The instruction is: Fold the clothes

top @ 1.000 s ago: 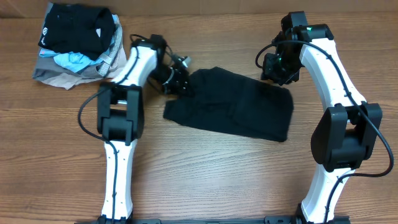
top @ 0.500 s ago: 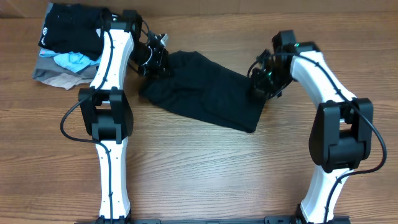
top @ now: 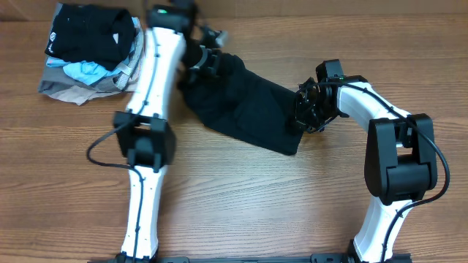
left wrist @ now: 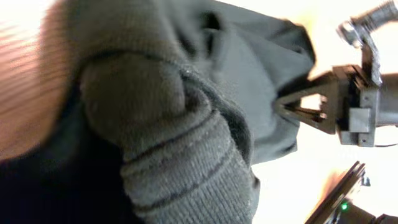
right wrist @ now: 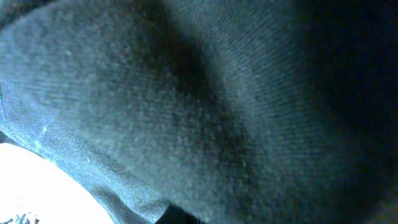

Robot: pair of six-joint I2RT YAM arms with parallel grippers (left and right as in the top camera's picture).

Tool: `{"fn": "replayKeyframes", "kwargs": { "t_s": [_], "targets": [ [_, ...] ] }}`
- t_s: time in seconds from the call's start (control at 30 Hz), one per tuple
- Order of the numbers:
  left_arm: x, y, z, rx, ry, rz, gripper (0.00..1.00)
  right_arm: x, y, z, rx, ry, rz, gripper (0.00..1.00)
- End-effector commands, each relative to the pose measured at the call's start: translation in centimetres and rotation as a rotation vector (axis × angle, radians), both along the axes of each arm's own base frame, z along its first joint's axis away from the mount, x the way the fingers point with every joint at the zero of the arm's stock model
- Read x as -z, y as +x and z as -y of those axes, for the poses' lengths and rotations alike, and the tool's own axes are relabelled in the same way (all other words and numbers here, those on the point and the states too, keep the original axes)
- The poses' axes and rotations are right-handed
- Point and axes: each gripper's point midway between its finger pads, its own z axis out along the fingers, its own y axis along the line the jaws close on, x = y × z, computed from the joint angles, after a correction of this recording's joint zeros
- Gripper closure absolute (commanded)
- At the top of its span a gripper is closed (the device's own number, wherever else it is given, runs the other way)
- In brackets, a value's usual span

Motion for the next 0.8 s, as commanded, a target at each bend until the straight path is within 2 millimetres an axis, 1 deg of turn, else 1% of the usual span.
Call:
{"fn": "replayKeyframes", "kwargs": {
  "t_s": [0.0,0.07,0.17,0.2,0.23,0.27,0.33,0.37,0.4,0.43,0.47,0.53,0.57,0.63,0.67,0.7,0.73,0.77],
  "targets": [
    [-2.3,-2.2,5.7,0.105,0.02,0.087,0.96,0.5,-0.7,0.5,0.007,-0.027,-0.018,0.96],
    [-1.9,-3.5,8.8,0.14,0.065,0.112,0.96,0.5,-0.7,0.5,0.007,-0.026,-0.017,0.96],
    [-1.3,-4.7,11.1,0.15,0.124,0.136,0.96,0.2,-0.4,0.5,0.012,-0.014,-0.006,0.96],
    [-1.2,-4.8,11.4,0.147,0.133,0.139,0.96,-0.2,0.0,0.5,0.017,0.002,0.002,0.96],
    [-1.2,-5.0,11.7,0.144,0.143,0.143,0.96,-1.4,0.8,0.5,0.027,0.038,0.028,0.96],
    [-1.1,-5.1,12.0,0.139,0.154,0.148,0.96,-3.0,1.9,0.8,0.04,0.065,0.071,0.96],
    [-1.1,-5.0,12.2,0.133,0.156,0.153,0.96,-6.8,4.0,2.0,0.09,0.085,0.16,0.96],
    [-1.1,-5.0,12.3,0.13,0.155,0.155,0.96,-9.0,4.9,2.8,0.111,0.093,0.211,0.96],
    [-1.1,-4.9,12.3,0.129,0.154,0.157,0.96,-11.9,5.8,3.9,0.144,0.103,0.272,0.96],
    [-1.1,-4.9,12.3,0.126,0.154,0.156,0.96,-14.2,6.4,4.9,0.171,0.109,0.317,0.96],
    [-1.1,-4.9,12.3,0.126,0.152,0.156,0.96,-16.0,6.7,5.7,0.187,0.111,0.355,0.96],
    [-1.0,-5.0,12.8,0.134,0.15,0.159,0.96,-20.8,7.3,8.3,0.252,0.108,0.452,0.96],
    [-0.8,-5.1,13.0,0.137,0.15,0.159,0.96,-22.8,7.3,9.5,0.273,0.11,0.5,0.96],
    [-0.8,-5.5,13.8,0.153,0.138,0.165,0.96,-24.5,7.2,10.8,0.303,0.108,0.54,0.96],
    [-0.9,-5.8,14.5,0.166,0.121,0.167,0.95,-25.4,7.0,12.0,0.329,0.101,0.561,0.96],
    [-1.0,-6.1,15.2,0.178,0.099,0.169,0.93,-25.7,6.8,12.7,0.343,0.098,0.568,0.96],
    [-1.5,-6.7,16.6,0.201,0.051,0.168,0.88,-26.0,6.5,13.8,0.37,0.095,0.566,0.96],
    [-1.7,-7.0,17.3,0.213,0.029,0.169,0.85,-25.9,6.4,14.3,0.381,0.092,0.561,0.96]
  ]
}}
